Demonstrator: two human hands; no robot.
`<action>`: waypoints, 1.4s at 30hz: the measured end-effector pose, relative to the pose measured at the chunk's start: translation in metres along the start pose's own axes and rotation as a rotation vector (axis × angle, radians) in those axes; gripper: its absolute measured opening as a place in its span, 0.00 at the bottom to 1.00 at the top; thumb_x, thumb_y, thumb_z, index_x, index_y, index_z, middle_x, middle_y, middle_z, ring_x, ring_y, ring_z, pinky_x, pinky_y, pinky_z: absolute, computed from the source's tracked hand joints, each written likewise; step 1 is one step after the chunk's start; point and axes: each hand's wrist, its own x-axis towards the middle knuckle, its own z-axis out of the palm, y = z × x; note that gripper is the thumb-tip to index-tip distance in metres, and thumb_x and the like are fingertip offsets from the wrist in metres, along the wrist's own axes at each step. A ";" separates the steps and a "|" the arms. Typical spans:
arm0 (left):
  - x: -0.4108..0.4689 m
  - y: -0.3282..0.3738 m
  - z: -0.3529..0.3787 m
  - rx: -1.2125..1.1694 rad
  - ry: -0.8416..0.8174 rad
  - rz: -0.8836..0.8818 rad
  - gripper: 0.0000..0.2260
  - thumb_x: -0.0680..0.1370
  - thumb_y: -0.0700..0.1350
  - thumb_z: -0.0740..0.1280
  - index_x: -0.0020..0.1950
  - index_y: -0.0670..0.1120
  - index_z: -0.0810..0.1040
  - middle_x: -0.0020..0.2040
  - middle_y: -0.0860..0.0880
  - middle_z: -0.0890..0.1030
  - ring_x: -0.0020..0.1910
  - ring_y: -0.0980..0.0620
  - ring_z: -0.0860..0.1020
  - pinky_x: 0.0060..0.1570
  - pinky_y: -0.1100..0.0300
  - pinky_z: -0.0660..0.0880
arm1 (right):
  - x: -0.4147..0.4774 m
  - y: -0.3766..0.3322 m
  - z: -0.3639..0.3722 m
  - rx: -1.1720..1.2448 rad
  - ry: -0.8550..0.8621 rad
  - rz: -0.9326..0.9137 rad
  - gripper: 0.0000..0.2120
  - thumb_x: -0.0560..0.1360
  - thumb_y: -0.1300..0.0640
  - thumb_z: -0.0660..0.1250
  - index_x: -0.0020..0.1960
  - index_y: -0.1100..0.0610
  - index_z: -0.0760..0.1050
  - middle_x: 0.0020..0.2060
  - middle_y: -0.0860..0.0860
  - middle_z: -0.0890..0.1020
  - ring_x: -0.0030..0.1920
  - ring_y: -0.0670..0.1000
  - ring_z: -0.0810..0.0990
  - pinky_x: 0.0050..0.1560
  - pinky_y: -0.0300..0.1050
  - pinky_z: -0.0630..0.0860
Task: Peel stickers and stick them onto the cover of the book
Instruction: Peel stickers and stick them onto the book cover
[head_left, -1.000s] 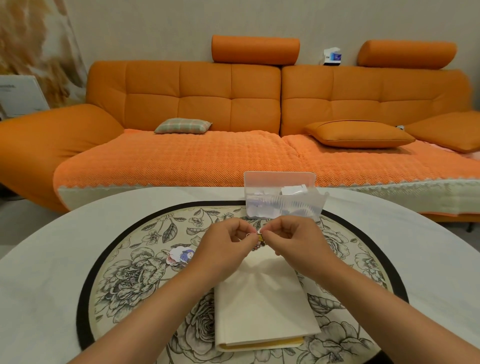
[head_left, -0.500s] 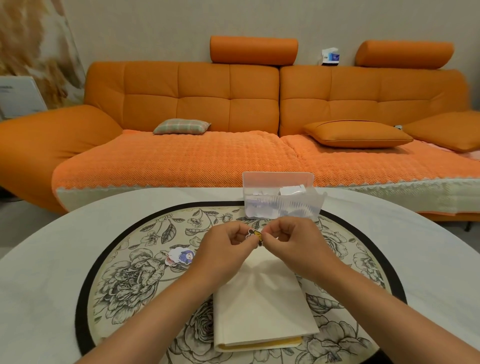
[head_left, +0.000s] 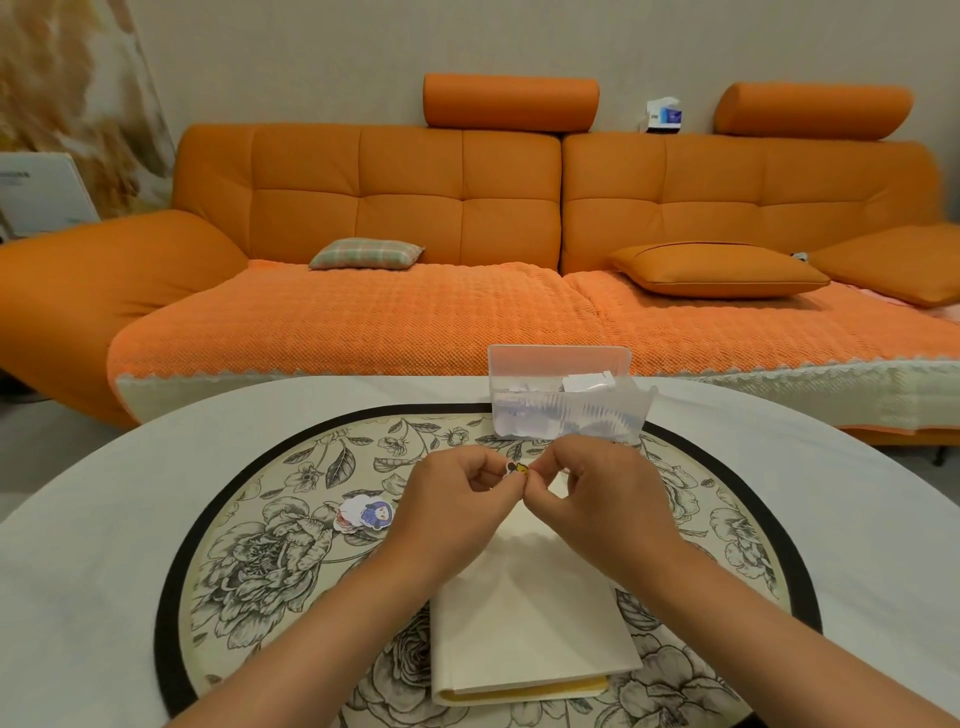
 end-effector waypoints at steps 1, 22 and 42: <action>0.000 0.000 0.000 -0.002 0.001 0.000 0.05 0.75 0.45 0.73 0.38 0.50 0.84 0.31 0.55 0.81 0.33 0.60 0.78 0.36 0.65 0.74 | -0.001 -0.001 0.001 -0.026 0.032 -0.042 0.06 0.67 0.51 0.73 0.34 0.48 0.78 0.26 0.37 0.72 0.26 0.41 0.67 0.29 0.31 0.59; 0.005 -0.001 -0.001 -0.090 0.035 -0.071 0.06 0.76 0.43 0.71 0.39 0.51 0.85 0.35 0.53 0.85 0.36 0.52 0.84 0.39 0.59 0.78 | 0.003 -0.005 -0.001 0.294 -0.076 0.103 0.05 0.74 0.52 0.73 0.39 0.47 0.84 0.25 0.34 0.75 0.25 0.42 0.69 0.29 0.34 0.64; 0.007 -0.001 -0.006 -0.135 0.018 -0.036 0.05 0.76 0.43 0.72 0.40 0.50 0.84 0.35 0.50 0.85 0.31 0.56 0.79 0.35 0.62 0.75 | 0.012 -0.004 -0.005 0.635 -0.290 0.414 0.07 0.77 0.55 0.71 0.41 0.51 0.85 0.27 0.43 0.81 0.27 0.44 0.75 0.31 0.36 0.70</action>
